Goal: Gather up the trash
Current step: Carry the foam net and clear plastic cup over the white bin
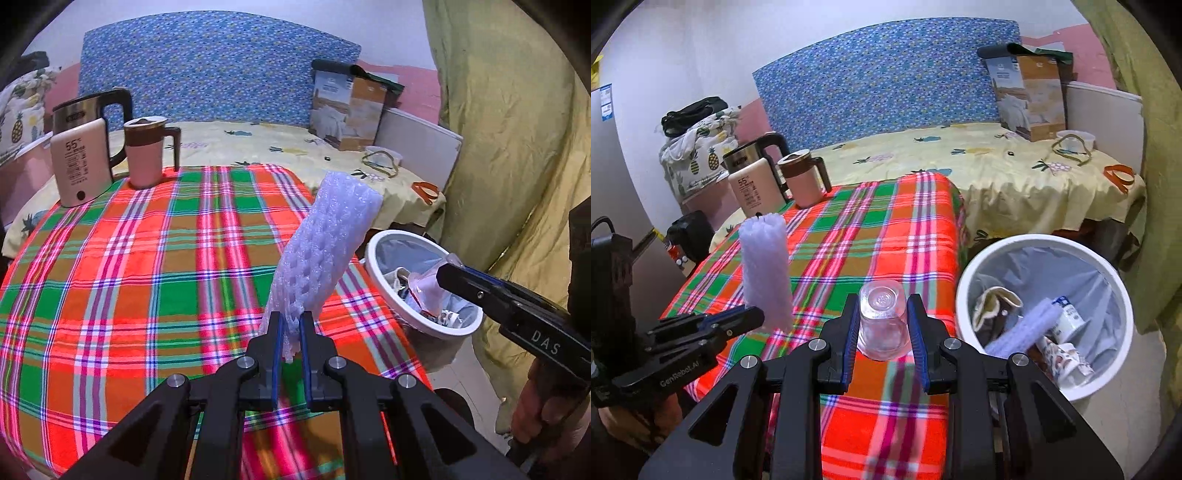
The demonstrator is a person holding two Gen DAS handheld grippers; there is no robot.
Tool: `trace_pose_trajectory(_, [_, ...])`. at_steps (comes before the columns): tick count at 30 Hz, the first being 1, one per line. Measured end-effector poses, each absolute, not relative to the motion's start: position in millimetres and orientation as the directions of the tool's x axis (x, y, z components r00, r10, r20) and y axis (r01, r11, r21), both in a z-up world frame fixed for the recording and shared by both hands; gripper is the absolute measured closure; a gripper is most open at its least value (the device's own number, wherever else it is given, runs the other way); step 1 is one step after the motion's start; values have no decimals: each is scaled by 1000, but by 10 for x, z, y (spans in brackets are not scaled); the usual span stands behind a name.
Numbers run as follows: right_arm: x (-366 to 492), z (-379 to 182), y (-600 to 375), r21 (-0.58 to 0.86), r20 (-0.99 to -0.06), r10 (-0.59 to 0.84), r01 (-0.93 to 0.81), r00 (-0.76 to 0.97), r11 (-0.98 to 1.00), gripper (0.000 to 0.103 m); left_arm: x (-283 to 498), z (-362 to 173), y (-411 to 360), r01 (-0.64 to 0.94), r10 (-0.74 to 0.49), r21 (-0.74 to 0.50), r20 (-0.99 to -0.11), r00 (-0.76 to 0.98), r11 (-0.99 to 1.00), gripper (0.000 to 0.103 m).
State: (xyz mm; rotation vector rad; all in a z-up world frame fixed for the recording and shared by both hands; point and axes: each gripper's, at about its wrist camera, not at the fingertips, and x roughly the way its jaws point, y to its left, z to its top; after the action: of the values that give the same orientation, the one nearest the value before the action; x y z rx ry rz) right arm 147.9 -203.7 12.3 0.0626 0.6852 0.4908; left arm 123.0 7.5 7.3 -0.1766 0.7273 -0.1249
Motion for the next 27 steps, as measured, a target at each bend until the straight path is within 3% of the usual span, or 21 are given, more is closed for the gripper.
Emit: trace_pose_trajectory(27, [1582,-21,-2950,223,-608,315,-224,729,949,75,1774,166,-936,259,-326,-199,-643,693,945,94])
